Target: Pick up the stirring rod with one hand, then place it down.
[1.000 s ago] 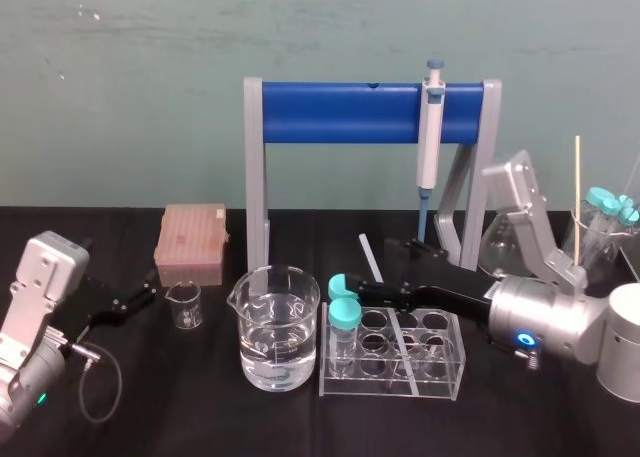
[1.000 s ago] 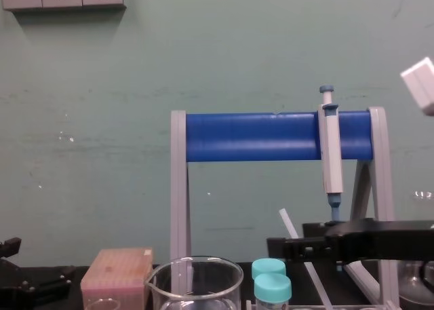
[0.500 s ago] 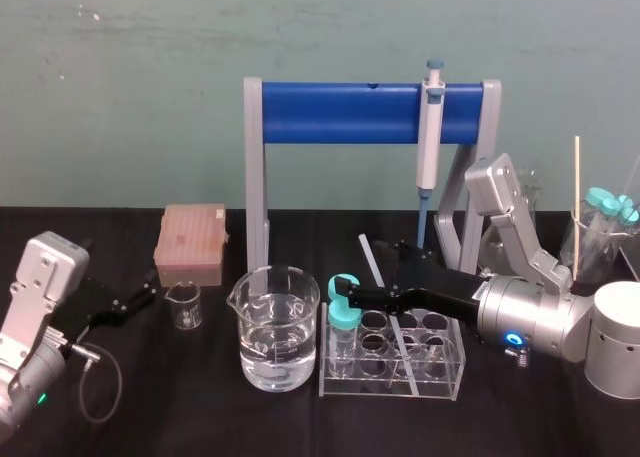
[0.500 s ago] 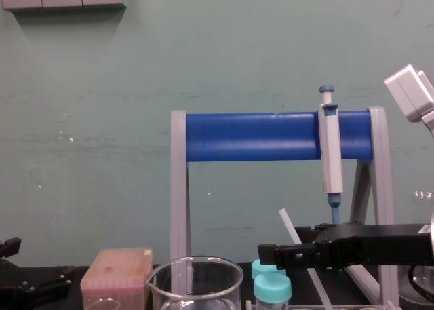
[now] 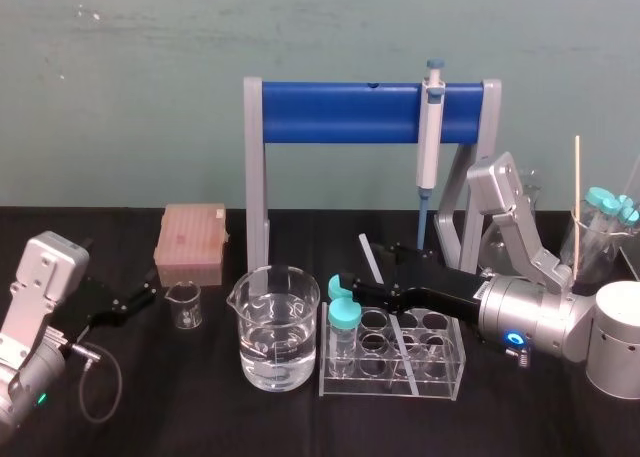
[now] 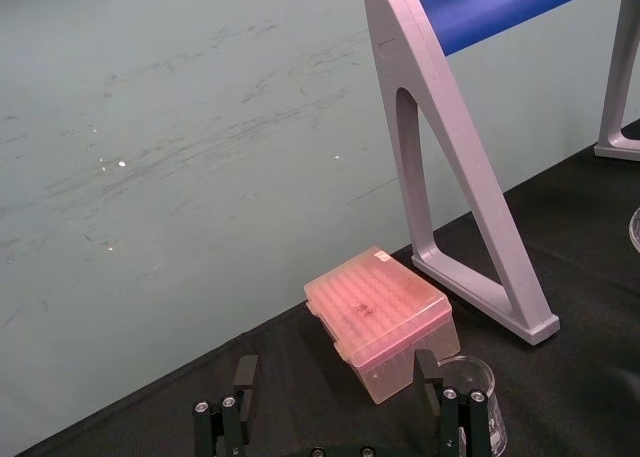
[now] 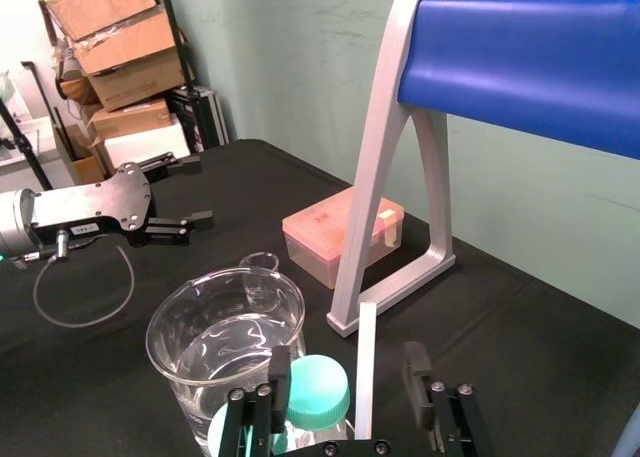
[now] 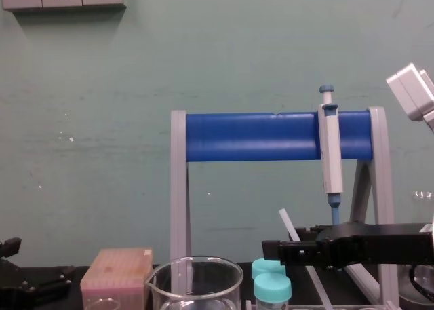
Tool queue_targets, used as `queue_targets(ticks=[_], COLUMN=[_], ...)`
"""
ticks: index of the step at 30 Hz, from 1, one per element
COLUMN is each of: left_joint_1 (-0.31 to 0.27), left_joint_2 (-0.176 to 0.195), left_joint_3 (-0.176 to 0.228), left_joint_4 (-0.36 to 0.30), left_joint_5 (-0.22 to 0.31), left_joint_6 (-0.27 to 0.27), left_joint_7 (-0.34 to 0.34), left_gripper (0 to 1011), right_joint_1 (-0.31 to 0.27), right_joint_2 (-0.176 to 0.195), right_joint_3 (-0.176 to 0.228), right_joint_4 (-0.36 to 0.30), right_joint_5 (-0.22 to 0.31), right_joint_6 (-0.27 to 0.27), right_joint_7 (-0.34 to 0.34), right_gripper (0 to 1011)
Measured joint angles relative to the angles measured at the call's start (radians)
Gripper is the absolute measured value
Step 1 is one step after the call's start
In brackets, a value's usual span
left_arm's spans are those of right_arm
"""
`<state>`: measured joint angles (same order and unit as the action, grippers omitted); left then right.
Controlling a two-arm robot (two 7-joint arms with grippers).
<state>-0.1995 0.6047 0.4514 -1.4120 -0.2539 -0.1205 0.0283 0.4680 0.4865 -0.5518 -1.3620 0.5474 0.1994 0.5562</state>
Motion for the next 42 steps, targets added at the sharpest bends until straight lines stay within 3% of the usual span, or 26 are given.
queue_targets(ticks=[22, 30, 36, 42], left_joint_1=[0.0, 0.0, 0.0, 0.0], left_joint_2=[0.0, 0.0, 0.0, 0.0], left_joint_3=[0.0, 0.0, 0.0, 0.0], left_joint_4=[0.0, 0.0, 0.0, 0.0], left_joint_5=[0.0, 0.0, 0.0, 0.0], left_joint_6=[0.0, 0.0, 0.0, 0.0], left_joint_7=[0.0, 0.0, 0.0, 0.0], left_gripper=[1000, 1000, 1000, 1000], right_joint_1=[-0.001, -0.002, -0.031, -0.076], right_joint_2=[0.001, 0.001, -0.007, -0.01], right_joint_3=[0.002, 0.002, 0.024, 0.06], right_joint_4=[-0.002, -0.002, -0.01, -0.041], right_joint_5=[0.002, 0.001, -0.03, -0.022], right_joint_6=[0.002, -0.003, -0.109, -0.197], right_joint_7=[0.0, -0.001, -0.017, 0.002], right_gripper=[70, 70, 70, 69])
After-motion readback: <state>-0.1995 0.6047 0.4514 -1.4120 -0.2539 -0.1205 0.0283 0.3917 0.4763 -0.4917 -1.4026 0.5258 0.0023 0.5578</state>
